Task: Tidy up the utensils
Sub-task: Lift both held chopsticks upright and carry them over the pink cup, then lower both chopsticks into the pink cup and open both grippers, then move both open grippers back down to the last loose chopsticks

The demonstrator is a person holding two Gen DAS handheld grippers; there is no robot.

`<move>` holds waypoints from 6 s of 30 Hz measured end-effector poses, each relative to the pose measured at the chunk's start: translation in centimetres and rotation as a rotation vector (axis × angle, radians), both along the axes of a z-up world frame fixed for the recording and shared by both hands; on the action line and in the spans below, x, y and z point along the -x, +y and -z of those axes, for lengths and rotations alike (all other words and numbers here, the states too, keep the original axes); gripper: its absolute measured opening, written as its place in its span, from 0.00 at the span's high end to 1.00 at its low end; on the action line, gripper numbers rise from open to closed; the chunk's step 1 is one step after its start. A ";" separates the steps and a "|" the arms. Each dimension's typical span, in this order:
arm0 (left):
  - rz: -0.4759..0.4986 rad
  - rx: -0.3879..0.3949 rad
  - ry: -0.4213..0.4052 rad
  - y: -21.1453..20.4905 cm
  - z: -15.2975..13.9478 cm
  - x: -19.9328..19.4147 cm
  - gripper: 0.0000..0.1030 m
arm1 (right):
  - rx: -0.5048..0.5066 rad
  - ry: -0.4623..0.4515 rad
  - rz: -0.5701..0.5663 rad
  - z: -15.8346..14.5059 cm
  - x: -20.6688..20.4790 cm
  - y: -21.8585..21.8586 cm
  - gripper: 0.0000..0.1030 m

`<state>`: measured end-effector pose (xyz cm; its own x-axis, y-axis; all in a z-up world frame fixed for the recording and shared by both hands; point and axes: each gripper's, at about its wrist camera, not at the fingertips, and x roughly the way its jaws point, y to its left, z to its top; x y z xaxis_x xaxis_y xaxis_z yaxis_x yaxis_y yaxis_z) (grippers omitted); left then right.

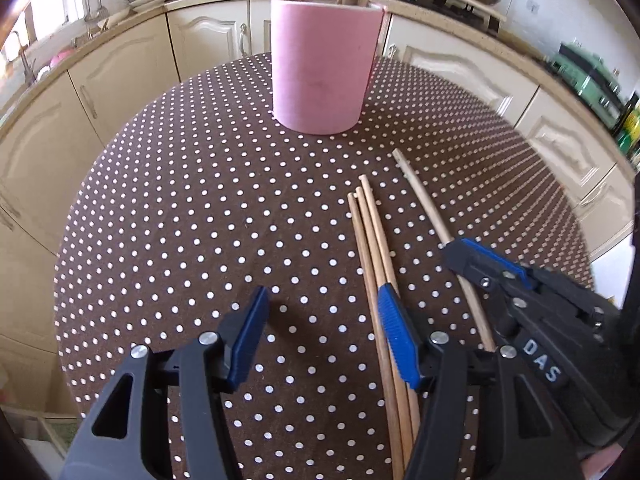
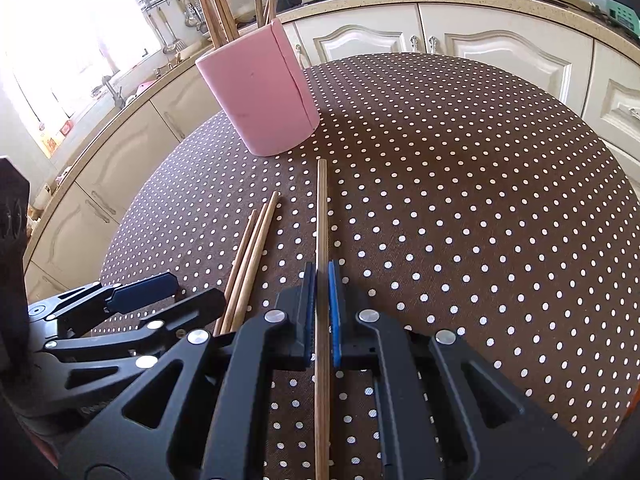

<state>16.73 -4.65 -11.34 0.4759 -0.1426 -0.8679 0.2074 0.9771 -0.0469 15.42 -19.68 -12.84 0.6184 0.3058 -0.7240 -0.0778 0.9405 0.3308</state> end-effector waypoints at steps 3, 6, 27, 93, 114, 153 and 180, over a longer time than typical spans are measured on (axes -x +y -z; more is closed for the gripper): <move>-0.013 -0.079 -0.004 -1.4 -0.2 -0.5 0.44 | -0.020 0.002 0.001 0.1 0.0 -0.3 0.93; -0.032 -0.078 0.044 -1.5 0.2 -1.6 0.44 | -0.045 0.004 0.000 0.2 0.0 -0.7 0.93; 0.000 0.067 -0.126 1.6 -0.5 -1.5 0.94 | -0.043 -0.097 0.009 -1.4 1.3 -1.2 0.93; -0.048 0.244 -0.615 4.9 -17.5 1.2 0.94 | -0.092 -0.601 -0.004 -14.7 0.6 -1.6 0.94; -0.135 0.252 -0.985 3.2 -25.5 -3.0 0.94 | 0.005 -0.799 0.025 -24.5 -0.7 -1.8 0.94; -0.105 0.179 -0.781 2.9 -11.6 -9.0 0.73 | 0.004 -0.341 -0.015 -12.5 -11.6 -0.5 0.73; -0.108 0.117 -0.774 4.9 -11.9 -0.5 0.60 | 0.044 -0.346 0.008 -12.5 -3.6 -2.2 0.23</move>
